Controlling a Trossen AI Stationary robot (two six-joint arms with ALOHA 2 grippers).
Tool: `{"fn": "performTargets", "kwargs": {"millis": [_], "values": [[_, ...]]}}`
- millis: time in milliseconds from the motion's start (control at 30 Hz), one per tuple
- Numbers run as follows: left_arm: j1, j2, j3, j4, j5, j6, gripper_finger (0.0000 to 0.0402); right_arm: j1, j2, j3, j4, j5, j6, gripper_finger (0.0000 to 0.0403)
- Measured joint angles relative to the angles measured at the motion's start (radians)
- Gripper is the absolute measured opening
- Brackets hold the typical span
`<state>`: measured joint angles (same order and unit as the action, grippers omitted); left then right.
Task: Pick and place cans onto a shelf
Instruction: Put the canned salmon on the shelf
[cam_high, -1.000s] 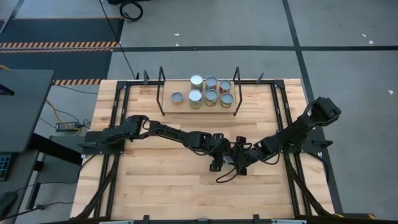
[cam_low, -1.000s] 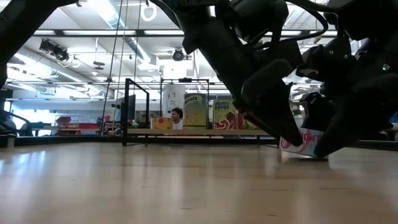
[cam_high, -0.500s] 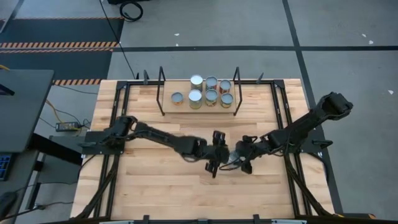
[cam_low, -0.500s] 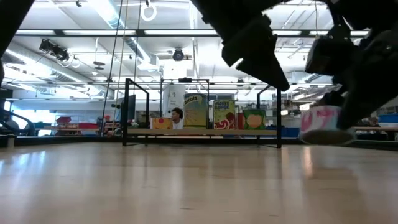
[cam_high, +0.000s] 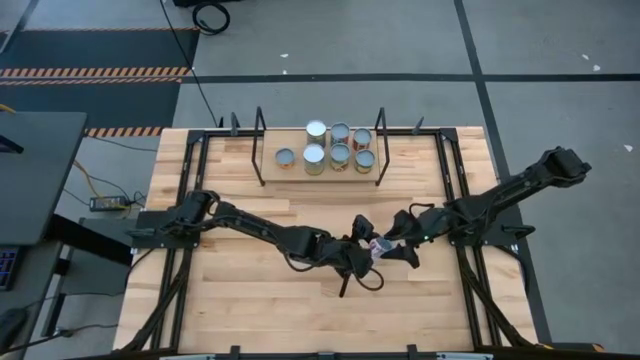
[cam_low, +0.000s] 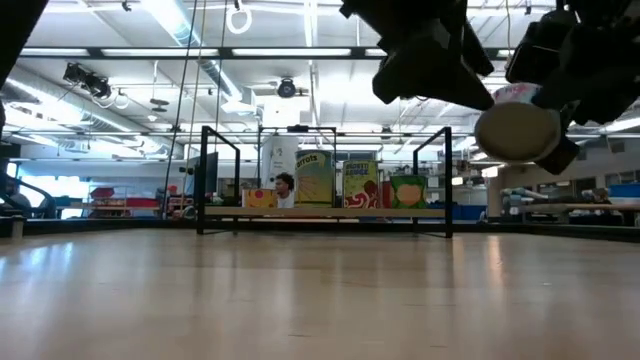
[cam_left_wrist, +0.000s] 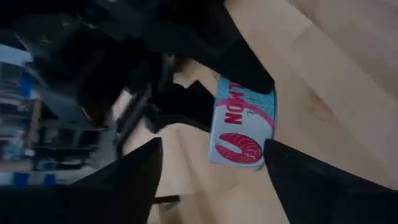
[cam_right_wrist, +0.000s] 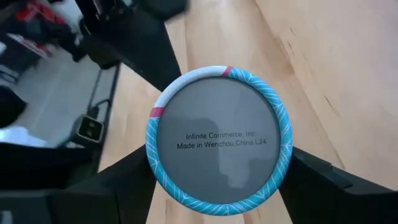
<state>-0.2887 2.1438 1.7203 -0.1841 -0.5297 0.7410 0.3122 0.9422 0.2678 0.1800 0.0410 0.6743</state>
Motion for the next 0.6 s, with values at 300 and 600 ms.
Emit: {"fn": "performTargets", "kwargs": {"millis": [300, 600], "values": [[-0.026, -0.023, 0.004, 0.105, -0.292, 0.102, 0.0337, -0.033, -0.093, -0.061, 0.177, 0.072, -0.062, 0.0289], [-0.015, -0.166, -0.010, 0.060, -0.218, -0.236, 0.0337, -0.034, -0.154, -0.056, 0.460, 0.155, -0.271, 0.0289]]}}
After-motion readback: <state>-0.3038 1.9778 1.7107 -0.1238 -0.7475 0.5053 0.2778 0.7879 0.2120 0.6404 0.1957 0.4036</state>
